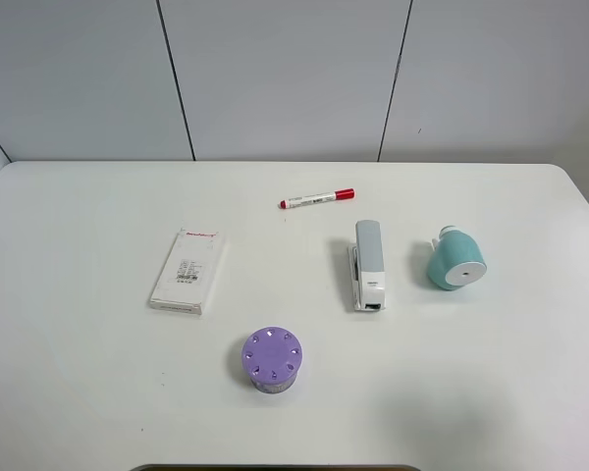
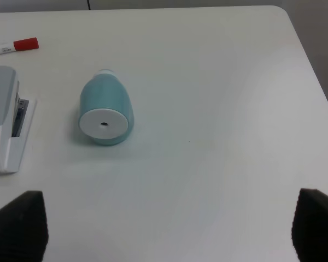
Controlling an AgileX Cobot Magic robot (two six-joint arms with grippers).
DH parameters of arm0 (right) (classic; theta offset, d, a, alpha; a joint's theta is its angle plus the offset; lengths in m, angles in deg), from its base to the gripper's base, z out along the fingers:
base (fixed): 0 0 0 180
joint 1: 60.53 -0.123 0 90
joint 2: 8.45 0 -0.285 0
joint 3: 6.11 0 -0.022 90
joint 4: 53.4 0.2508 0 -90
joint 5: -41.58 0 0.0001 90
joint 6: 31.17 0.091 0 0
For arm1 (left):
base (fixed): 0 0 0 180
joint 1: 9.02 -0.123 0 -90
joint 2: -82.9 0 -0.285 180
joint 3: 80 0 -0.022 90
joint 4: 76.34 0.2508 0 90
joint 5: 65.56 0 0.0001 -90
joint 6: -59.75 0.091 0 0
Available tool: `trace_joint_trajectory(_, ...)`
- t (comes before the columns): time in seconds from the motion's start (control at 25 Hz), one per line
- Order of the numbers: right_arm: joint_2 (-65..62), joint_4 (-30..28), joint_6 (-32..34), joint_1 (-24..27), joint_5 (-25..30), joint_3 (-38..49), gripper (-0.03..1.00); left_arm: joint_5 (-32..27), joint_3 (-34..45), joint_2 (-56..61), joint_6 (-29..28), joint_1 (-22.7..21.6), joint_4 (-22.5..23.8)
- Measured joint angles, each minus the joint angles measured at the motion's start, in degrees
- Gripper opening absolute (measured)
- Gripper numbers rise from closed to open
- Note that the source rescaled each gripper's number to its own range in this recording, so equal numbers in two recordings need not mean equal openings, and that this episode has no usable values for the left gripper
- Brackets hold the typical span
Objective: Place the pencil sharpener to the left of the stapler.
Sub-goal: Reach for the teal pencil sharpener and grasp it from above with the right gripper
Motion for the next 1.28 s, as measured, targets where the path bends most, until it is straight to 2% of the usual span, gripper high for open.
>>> trace_joint_trajectory(0.8, 1.1, 0.9, 0.0, 0.0, 0.0, -0.2, 1.0, 0.0, 0.0, 0.0, 0.0, 0.0, 0.0)
trace_joint_trajectory(1.28, 27.6, 1.1, 0.0, 0.0, -0.6, -8.9, 1.0, 0.0, 0.0, 0.0, 0.0, 0.0, 0.0)
